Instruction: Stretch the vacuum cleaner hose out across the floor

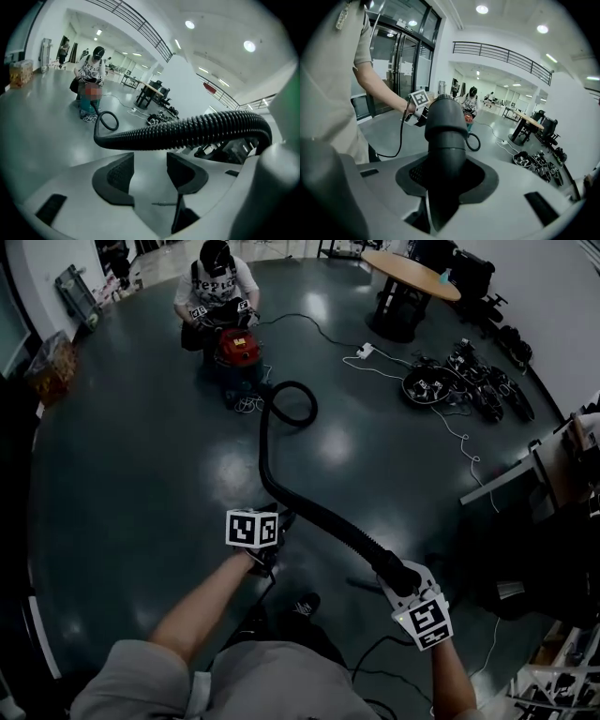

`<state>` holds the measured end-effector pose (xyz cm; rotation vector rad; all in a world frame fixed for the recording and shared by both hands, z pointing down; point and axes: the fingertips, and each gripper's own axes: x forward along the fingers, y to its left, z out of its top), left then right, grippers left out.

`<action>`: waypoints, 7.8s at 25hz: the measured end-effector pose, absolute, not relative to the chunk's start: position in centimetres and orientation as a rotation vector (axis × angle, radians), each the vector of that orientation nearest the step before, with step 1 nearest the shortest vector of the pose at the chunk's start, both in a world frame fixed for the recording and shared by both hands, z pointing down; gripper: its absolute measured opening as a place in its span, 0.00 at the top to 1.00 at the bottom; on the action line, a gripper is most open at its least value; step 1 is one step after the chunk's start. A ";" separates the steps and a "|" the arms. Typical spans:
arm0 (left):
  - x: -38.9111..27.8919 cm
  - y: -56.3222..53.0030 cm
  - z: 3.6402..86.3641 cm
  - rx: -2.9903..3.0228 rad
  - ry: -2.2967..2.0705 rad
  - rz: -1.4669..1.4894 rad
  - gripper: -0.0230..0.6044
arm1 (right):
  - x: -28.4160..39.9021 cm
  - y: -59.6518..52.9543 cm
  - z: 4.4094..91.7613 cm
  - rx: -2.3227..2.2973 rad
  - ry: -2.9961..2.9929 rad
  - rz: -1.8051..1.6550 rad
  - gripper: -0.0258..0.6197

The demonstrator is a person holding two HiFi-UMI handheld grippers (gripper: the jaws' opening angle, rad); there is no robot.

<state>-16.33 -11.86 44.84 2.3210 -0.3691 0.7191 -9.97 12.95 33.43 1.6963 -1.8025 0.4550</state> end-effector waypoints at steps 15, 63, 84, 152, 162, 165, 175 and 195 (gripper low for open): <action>0.9 -11.4 37.1 2.716 -0.168 0.679 0.61 | -4.5 18.6 35.0 1.865 -1.664 0.608 0.76; 5.4 44.3 49.8 2.782 1.180 1.298 0.65 | -21.1 55.8 41.9 2.913 -0.532 1.411 0.76; -0.8 53.4 54.7 2.751 1.211 1.312 0.65 | -13.6 67.8 45.4 2.927 -0.594 1.556 0.76; -50.0 62.0 44.0 2.647 1.000 1.788 0.64 | -30.1 46.5 40.9 0.485 -1.901 -0.306 0.53; -56.1 56.9 46.2 2.690 0.724 1.816 0.65 | -35.3 46.3 44.3 0.384 -1.777 -0.191 0.63; -56.8 56.0 47.0 2.725 0.722 1.800 0.67 | -35.0 49.1 45.0 0.443 -1.759 -0.059 0.64; -60.4 56.4 47.2 2.836 0.713 1.728 0.73 | -39.3 61.7 48.3 0.764 -1.754 0.382 0.65; -62.5 63.5 62.1 2.705 -0.072 1.726 0.95 | -50.2 78.8 61.4 1.015 -1.904 1.022 0.72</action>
